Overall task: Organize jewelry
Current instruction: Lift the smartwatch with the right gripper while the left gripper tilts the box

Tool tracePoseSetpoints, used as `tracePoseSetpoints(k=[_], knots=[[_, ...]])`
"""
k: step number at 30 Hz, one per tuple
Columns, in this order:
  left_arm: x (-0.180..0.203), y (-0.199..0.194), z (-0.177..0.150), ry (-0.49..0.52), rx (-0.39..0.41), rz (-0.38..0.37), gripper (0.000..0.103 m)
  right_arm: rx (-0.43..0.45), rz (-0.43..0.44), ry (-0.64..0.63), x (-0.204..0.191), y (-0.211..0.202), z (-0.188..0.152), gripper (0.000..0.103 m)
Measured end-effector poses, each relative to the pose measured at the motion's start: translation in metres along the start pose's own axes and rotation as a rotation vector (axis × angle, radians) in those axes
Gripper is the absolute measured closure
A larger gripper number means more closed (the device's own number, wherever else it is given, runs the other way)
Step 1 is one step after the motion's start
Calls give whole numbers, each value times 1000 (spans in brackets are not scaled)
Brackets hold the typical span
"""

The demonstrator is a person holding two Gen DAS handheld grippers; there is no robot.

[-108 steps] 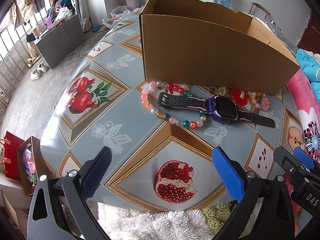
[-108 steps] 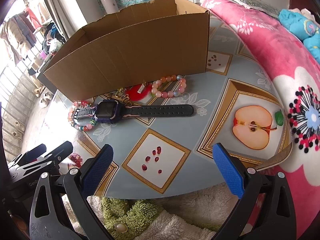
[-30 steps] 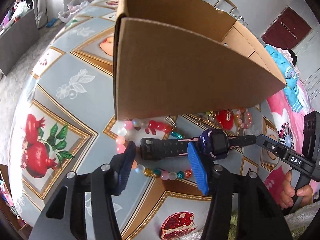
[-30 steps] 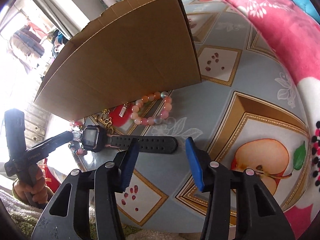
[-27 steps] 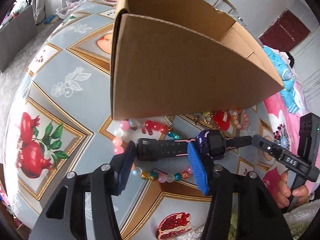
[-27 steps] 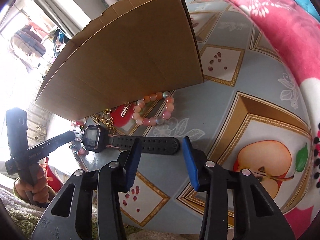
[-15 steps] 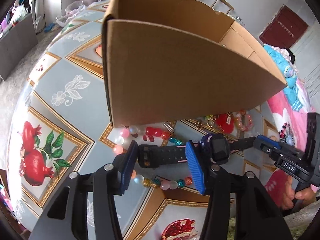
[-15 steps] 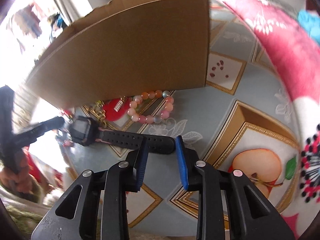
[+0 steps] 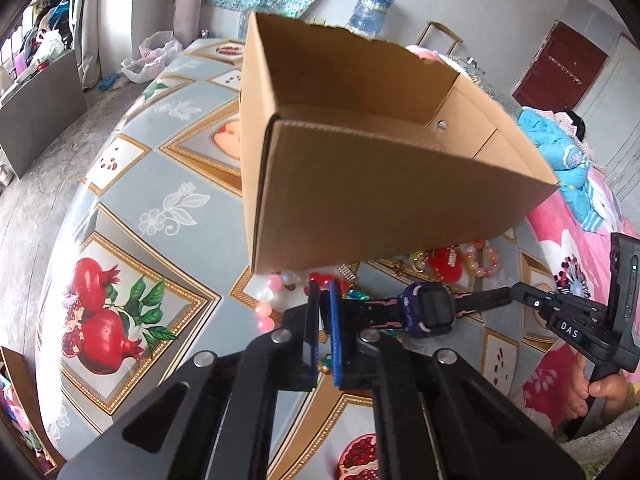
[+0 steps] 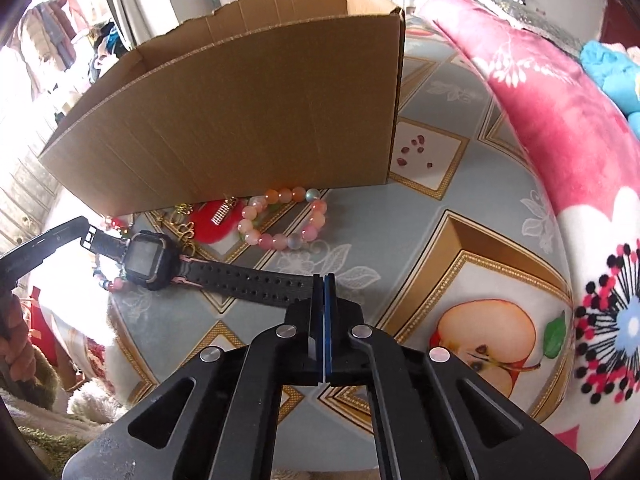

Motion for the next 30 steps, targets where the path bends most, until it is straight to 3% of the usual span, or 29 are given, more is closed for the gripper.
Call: tracePoseSetpoints(k=[5, 9, 12, 18, 23, 30], knots=[[2, -4, -4, 27, 22, 28, 100, 22, 3, -74, -6, -16, -3, 98], [2, 0, -3, 21, 19, 34, 100, 10, 23, -291, -37, -18, -7, 71], [2, 0, -1, 22, 20, 37, 100, 0, 20, -470, -61, -17, -8, 67], [4, 0, 1, 27, 18, 42, 100, -59, -16, -739, -84, 9, 3, 67], [3, -1, 1, 21, 14, 35, 100, -138, 28, -842, -88, 23, 7, 74], [11, -9, 1, 42, 46, 33, 101, -156, 62, -904, -90, 30, 17, 79]])
Point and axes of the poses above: each gripper's, at about its wrist camera, not at the fingertips, and y roughly the way its jaws point, x to its right, z to its top, the point moved 9 cm from there along y, roughly the way its jaws point, and after that the axes turned 13 degrees about -x, right-handed, at the moved point
